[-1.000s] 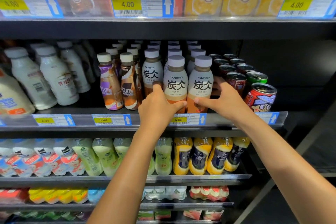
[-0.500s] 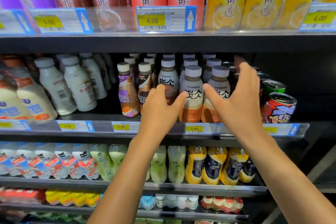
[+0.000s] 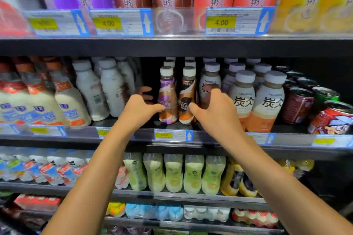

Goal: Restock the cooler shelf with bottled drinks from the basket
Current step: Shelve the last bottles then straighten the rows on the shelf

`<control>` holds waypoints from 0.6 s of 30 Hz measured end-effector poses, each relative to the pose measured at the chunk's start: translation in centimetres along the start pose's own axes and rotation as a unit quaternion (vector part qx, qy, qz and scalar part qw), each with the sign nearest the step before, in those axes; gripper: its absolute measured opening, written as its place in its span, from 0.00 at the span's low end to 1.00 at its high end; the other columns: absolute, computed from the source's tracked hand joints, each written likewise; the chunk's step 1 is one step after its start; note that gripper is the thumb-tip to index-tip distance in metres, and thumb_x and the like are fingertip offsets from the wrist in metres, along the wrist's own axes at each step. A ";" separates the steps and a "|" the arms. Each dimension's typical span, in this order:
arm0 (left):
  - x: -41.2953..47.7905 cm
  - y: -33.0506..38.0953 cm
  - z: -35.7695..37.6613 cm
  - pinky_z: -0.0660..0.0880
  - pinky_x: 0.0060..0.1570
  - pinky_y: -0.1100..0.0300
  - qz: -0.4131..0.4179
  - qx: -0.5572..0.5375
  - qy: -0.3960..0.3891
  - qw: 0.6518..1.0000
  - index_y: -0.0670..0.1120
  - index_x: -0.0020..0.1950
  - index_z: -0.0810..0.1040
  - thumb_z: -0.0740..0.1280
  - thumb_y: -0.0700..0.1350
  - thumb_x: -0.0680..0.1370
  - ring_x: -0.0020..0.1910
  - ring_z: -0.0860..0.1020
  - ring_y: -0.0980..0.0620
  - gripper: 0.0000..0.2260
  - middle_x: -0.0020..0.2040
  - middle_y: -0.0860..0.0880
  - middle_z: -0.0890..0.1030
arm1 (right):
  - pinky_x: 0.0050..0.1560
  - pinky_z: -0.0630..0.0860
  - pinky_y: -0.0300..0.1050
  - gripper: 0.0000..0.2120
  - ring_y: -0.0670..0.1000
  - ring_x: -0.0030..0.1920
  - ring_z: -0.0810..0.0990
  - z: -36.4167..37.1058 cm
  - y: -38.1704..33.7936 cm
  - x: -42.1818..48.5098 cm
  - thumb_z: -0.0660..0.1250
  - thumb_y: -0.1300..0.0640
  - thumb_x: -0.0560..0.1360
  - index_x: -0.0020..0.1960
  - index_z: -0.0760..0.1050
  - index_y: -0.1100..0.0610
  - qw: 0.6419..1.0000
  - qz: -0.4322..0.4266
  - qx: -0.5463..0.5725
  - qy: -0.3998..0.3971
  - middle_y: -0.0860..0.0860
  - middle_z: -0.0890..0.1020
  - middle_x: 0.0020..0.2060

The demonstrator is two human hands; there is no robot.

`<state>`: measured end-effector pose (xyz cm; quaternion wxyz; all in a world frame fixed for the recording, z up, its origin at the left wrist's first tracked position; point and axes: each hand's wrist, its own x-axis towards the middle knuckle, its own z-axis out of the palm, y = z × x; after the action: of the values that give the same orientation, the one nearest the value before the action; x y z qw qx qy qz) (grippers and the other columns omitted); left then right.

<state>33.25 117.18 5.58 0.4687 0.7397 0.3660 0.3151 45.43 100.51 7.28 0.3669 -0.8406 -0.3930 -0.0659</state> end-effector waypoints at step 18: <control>2.1 -1.6 0.6 0.75 0.42 0.66 0.029 -0.009 -0.115 0.993 0.46 0.60 0.75 0.77 0.32 0.68 0.46 0.80 0.56 0.24 0.50 0.51 0.82 | 0.40 0.68 0.45 0.22 0.55 0.40 0.71 4.1 -0.3 1.6 0.71 0.38 0.72 0.35 0.67 0.54 0.994 0.048 -0.093 -0.038 0.50 0.72 0.34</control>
<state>34.51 119.15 4.13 0.5051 0.7770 0.2851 0.2447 45.56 104.41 5.14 0.2746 -0.8907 -0.3584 -0.0522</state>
